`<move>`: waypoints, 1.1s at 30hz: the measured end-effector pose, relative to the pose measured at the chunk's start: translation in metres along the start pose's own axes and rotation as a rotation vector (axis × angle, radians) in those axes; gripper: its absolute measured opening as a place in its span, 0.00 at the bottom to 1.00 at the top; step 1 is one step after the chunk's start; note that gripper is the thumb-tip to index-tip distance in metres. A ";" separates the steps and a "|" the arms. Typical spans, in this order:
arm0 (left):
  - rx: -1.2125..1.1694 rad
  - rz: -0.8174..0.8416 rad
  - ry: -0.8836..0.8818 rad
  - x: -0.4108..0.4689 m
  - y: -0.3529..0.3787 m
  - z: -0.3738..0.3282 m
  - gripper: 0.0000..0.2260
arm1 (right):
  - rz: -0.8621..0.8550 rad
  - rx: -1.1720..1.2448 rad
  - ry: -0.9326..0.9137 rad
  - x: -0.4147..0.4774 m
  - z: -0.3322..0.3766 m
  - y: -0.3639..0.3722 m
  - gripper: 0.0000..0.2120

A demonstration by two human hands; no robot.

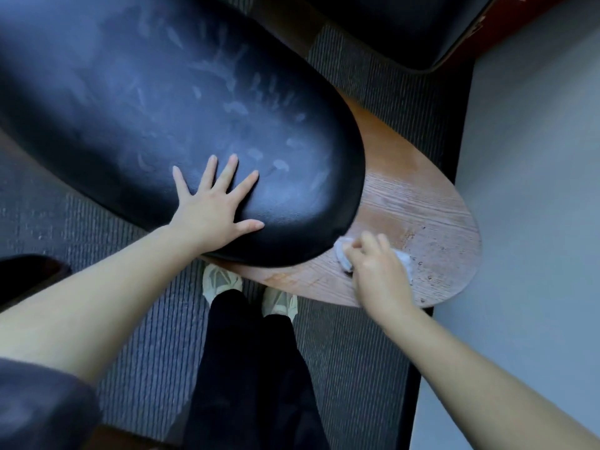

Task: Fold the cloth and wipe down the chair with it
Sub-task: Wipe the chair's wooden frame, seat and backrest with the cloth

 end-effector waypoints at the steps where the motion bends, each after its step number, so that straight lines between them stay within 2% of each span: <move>1: 0.010 0.000 0.017 -0.001 -0.001 0.004 0.39 | -0.036 0.015 0.084 0.009 -0.014 -0.003 0.10; 3: 0.012 0.006 0.057 -0.003 0.000 0.009 0.38 | -0.047 0.034 0.184 0.009 -0.013 -0.003 0.10; 4: 0.009 0.000 0.074 -0.003 -0.001 0.011 0.38 | -0.034 0.035 0.159 0.003 0.005 0.000 0.10; 6: 0.004 -0.005 0.095 -0.004 -0.001 0.013 0.38 | -0.035 0.047 -0.007 -0.017 0.049 0.006 0.10; 8: -0.008 -0.011 0.101 -0.004 0.000 0.014 0.38 | -0.038 0.042 -0.108 -0.023 0.059 0.005 0.10; 12: -0.042 -0.103 0.093 -0.009 0.003 0.024 0.38 | -0.051 0.067 0.066 -0.013 0.025 0.002 0.12; 16: -0.058 -0.213 0.122 -0.024 0.005 0.043 0.38 | -0.101 0.180 -0.095 -0.013 0.109 0.017 0.11; 19: -0.058 -0.251 0.086 -0.033 0.002 0.065 0.36 | -0.126 0.189 -0.180 -0.008 0.125 0.021 0.12; 24: -0.048 -0.283 0.087 -0.043 -0.002 0.088 0.36 | -0.163 0.207 -0.135 -0.016 0.102 0.012 0.11; 29: -0.030 -0.303 0.121 -0.048 -0.006 0.100 0.35 | -0.205 0.247 -0.221 0.009 0.180 0.024 0.15; 33: -0.012 -0.320 0.123 -0.054 -0.007 0.109 0.33 | -0.190 0.210 -0.219 0.014 0.197 0.027 0.19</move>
Point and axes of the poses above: each hand's wrist, its own x-axis towards the middle knuckle, its own y-axis out of the palm, z = x × y, the point moved 8 cm from there along x, towards the middle knuckle, and after that the axes turned 13 degrees about -x, right-handed, at the moved point
